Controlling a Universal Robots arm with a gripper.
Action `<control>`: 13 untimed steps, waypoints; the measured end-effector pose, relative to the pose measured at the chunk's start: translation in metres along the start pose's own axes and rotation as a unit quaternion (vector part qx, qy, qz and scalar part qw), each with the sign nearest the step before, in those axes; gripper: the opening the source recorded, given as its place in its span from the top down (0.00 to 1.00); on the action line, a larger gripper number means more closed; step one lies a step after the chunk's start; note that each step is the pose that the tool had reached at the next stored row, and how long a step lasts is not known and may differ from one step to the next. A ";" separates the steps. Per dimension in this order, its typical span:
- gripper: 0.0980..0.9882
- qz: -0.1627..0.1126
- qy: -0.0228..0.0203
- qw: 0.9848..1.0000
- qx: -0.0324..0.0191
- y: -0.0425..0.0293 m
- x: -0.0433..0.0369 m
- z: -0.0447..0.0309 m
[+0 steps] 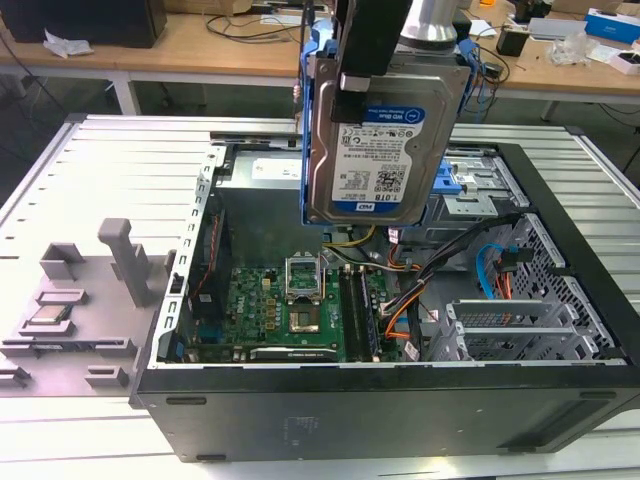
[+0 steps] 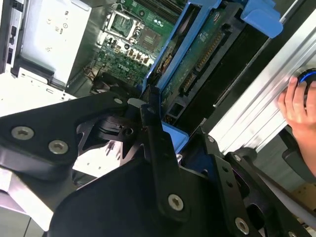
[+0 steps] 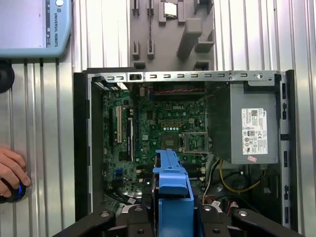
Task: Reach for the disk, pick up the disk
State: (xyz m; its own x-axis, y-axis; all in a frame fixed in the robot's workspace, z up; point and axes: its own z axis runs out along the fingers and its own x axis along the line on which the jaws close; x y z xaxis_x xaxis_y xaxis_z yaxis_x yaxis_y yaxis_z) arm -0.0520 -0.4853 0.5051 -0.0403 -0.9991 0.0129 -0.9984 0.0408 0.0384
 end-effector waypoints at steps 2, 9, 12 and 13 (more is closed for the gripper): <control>0.70 0.000 0.000 1.000 0.000 -0.0001 0.0038 0.0001; 0.70 0.000 0.000 1.000 0.000 -0.0009 0.0206 0.0008; 0.70 0.000 0.000 1.000 0.000 -0.0012 0.0293 0.0013; 0.70 0.000 0.000 1.000 0.000 -0.0013 0.0312 0.0014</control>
State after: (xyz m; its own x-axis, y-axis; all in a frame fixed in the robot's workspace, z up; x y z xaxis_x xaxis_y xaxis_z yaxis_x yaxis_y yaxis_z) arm -0.0520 -0.5166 0.5041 -0.0404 -0.9991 0.0129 -0.9984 0.0409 0.0384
